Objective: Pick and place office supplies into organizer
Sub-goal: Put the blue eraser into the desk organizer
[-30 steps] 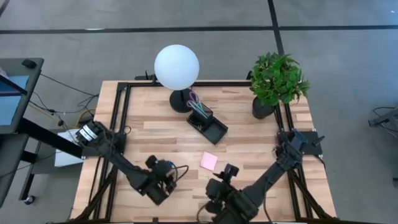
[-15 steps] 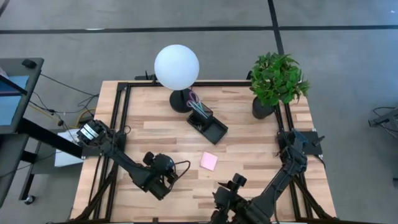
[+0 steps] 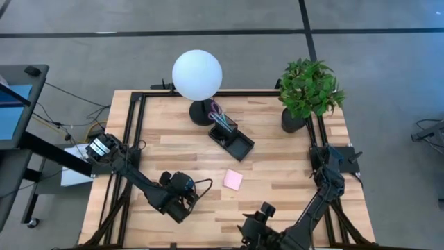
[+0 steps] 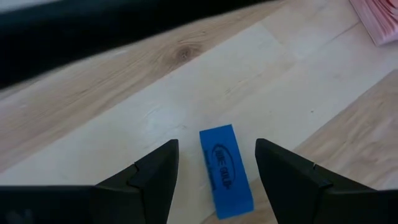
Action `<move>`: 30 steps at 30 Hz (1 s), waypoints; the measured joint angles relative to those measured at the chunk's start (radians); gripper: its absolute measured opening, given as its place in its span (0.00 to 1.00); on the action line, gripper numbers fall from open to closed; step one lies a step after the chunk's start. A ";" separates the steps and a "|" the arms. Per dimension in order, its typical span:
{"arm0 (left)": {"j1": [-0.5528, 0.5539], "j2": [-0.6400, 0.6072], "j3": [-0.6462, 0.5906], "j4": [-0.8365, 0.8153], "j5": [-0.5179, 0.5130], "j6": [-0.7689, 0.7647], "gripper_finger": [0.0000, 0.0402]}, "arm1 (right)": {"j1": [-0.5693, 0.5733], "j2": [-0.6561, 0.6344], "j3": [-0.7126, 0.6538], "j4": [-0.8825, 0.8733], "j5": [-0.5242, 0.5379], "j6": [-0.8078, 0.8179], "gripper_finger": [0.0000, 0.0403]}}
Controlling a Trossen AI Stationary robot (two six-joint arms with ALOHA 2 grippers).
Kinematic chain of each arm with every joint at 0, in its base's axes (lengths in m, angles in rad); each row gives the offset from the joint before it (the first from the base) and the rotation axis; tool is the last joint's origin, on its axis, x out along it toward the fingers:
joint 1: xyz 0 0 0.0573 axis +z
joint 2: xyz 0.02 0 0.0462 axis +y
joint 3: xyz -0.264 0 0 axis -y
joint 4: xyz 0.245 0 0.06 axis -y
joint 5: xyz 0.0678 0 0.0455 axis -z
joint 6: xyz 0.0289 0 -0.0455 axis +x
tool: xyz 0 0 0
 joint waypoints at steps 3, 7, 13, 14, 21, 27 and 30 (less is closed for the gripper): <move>0.000 0.000 0.000 0.001 0.001 0.000 0.52 | 0.005 0.002 0.000 0.020 0.001 0.000 0.47; 0.000 0.001 0.000 0.003 0.024 0.000 0.52 | 0.014 0.002 0.000 0.037 0.008 0.000 0.46; 0.000 0.001 0.000 0.004 0.026 0.000 0.52 | 0.018 0.002 0.000 0.035 0.022 -0.026 0.47; 0.000 0.001 0.000 0.004 0.026 0.000 0.52 | 0.017 0.002 0.000 0.035 0.021 -0.028 0.47; -0.003 0.092 0.006 0.033 -0.003 0.012 0.52 | 0.017 0.002 0.000 0.028 0.019 -0.035 0.46; -0.010 0.103 0.007 0.002 -0.011 -0.085 0.52 | 0.019 0.002 0.000 0.023 0.013 -0.036 0.47; -0.021 0.105 0.003 0.014 -0.023 -0.117 0.52 | 0.024 0.002 0.000 0.023 -0.025 -0.035 0.46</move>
